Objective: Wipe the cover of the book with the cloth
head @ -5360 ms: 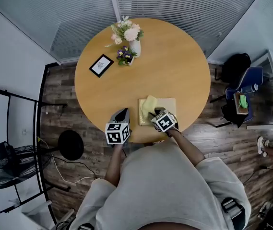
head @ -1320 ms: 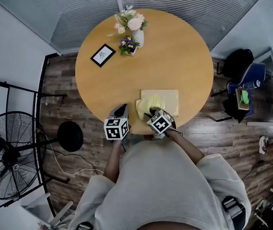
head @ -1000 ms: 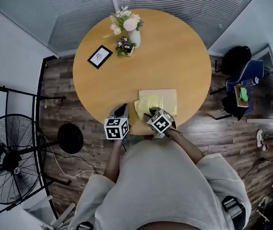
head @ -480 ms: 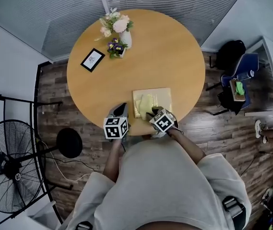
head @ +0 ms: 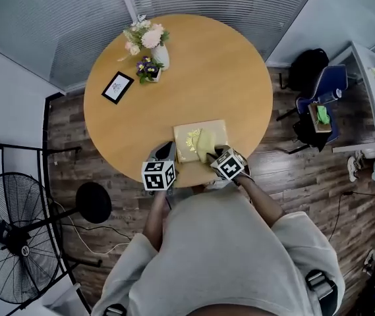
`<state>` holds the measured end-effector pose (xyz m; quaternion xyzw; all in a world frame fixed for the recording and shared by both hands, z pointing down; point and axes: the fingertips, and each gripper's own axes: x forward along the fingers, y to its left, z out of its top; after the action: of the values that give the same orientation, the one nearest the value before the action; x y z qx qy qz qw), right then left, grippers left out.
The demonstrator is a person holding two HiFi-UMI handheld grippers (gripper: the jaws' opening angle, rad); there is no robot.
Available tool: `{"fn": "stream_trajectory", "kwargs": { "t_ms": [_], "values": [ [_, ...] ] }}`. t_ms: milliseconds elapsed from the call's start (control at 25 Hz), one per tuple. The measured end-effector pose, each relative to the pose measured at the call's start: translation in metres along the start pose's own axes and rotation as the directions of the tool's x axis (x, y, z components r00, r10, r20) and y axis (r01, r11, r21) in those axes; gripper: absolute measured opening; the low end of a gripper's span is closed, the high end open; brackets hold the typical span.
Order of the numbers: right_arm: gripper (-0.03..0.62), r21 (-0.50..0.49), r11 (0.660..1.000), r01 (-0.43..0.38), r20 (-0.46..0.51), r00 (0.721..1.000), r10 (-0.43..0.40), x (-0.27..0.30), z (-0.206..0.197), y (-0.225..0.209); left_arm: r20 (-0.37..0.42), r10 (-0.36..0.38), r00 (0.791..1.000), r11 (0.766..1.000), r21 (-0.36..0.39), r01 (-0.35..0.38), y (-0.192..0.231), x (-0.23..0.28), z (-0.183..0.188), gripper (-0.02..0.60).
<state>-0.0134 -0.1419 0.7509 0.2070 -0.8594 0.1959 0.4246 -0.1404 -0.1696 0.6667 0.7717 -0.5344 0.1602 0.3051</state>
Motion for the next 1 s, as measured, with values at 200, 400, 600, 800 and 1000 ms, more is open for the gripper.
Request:
{"fn": "stream_trajectory", "kwargs": {
  "t_ms": [200, 400, 600, 800, 1000],
  "values": [
    [0.06, 0.015, 0.999, 0.033, -0.01, 0.999, -0.033, -0.013, -0.01, -0.016, -0.006, -0.017, 1.0, 1.0, 0.01, 0.017, -0.009, 0.007, 0.001, 0.006],
    [0.06, 0.039, 0.998, 0.058, -0.012, 0.998, -0.058, -0.022, -0.019, -0.03, -0.01, -0.034, 0.999, 0.999, 0.021, 0.035, -0.017, 0.015, 0.003, 0.006],
    [0.06, 0.065, 0.995, 0.08, -0.009, 0.997, -0.08, -0.028, -0.03, -0.041, -0.011, -0.05, 0.999, 0.998, 0.033, 0.051, -0.026, 0.021, 0.006, 0.006],
    [0.06, 0.081, 0.991, 0.102, -0.014, 0.995, -0.102, -0.037, -0.039, -0.053, -0.01, -0.065, 0.998, 0.997, 0.042, 0.065, -0.035, 0.029, 0.011, 0.006],
    [0.06, 0.093, 0.988, 0.124, -0.017, 0.992, -0.123, -0.043, -0.045, -0.059, -0.009, -0.072, 0.997, 0.996, 0.051, 0.072, -0.038, 0.031, 0.015, 0.006]
  ]
}}
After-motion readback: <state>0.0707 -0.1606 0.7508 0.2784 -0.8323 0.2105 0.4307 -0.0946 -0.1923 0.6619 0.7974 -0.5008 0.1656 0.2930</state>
